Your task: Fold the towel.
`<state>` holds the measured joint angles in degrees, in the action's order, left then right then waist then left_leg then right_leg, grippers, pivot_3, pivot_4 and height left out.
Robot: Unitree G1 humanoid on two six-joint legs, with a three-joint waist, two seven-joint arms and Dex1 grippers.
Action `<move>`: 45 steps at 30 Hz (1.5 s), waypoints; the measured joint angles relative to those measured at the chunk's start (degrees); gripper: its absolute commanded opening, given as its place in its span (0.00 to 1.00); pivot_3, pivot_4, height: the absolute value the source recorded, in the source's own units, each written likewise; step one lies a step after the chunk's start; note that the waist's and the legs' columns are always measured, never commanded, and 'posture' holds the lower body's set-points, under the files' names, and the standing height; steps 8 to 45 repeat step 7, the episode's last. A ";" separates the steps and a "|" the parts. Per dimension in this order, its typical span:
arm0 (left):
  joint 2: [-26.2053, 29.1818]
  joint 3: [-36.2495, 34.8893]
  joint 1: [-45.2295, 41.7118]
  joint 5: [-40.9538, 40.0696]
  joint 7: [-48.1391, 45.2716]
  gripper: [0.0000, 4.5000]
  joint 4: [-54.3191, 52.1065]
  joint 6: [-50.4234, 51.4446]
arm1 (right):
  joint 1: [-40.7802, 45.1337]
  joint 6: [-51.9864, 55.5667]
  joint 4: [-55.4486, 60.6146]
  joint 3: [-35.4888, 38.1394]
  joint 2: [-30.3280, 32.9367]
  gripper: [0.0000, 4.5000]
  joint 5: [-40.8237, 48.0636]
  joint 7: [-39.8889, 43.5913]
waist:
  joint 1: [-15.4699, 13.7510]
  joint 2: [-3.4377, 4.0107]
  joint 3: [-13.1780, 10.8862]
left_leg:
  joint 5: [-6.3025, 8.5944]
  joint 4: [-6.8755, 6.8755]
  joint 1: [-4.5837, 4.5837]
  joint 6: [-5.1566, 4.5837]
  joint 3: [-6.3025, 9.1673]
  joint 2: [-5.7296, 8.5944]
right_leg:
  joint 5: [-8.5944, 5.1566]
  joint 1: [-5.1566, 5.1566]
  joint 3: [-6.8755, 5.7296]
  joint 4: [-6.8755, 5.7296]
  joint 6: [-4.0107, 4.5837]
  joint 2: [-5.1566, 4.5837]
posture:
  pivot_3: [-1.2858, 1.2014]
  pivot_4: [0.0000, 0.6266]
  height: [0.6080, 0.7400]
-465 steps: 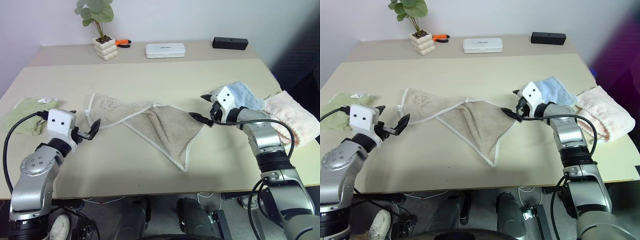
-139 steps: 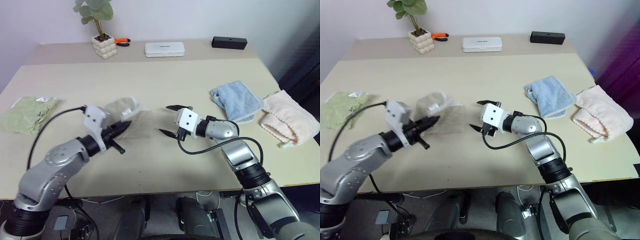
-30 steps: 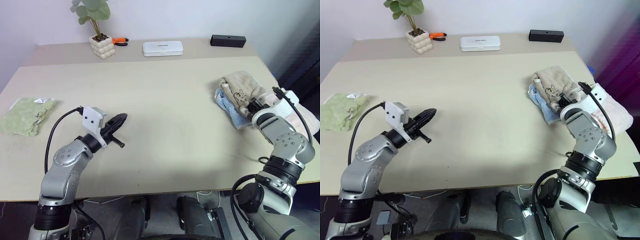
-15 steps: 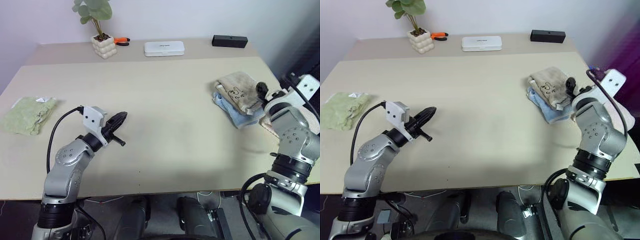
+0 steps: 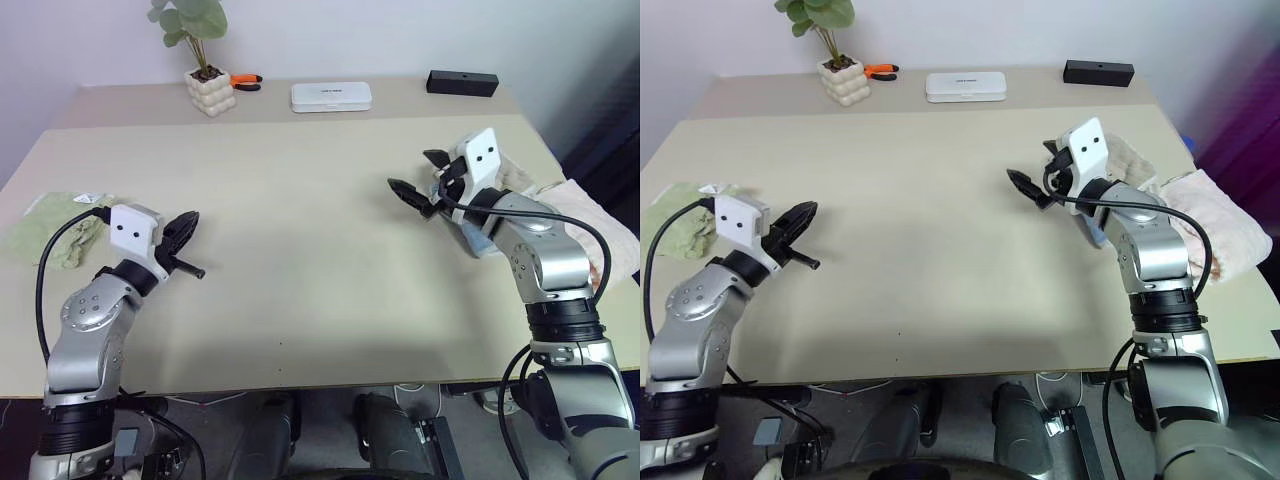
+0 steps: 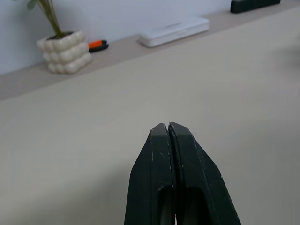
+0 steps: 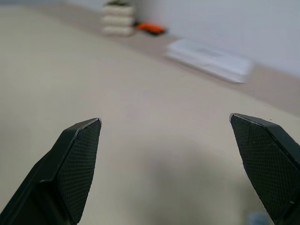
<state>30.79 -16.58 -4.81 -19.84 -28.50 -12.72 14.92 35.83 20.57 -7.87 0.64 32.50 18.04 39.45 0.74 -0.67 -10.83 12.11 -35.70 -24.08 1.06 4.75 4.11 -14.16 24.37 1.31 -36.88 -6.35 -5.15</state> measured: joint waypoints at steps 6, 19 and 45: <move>0.05 -0.70 2.39 -0.93 0.24 0.00 -2.22 1.47 | -1.47 -1.86 -1.34 -0.38 0.24 1.00 -1.65 4.08 | -0.04 0.00 0.00 | 0.01 0.00 0.00 0.01 0.01 -0.01 | -0.01 0.00 0.00 0.00 0.01 -0.01 | 0.52 0.24 0.91; -0.04 -0.69 2.53 -0.93 0.30 0.00 -2.38 1.68 | -1.78 -2.32 -1.37 -0.59 0.28 1.00 -2.26 4.40 | -0.03 0.00 0.00 | 0.01 0.01 0.00 0.01 0.02 -0.01 | -0.01 0.00 0.00 0.00 0.02 -0.01 | 0.52 0.24 0.91; -0.04 -0.69 2.53 -0.93 0.30 0.00 -2.38 1.68 | -1.78 -2.32 -1.37 -0.59 0.28 1.00 -2.26 4.40 | -0.03 0.00 0.00 | 0.01 0.01 0.00 0.01 0.02 -0.01 | -0.01 0.00 0.00 0.00 0.02 -0.01 | 0.52 0.24 0.91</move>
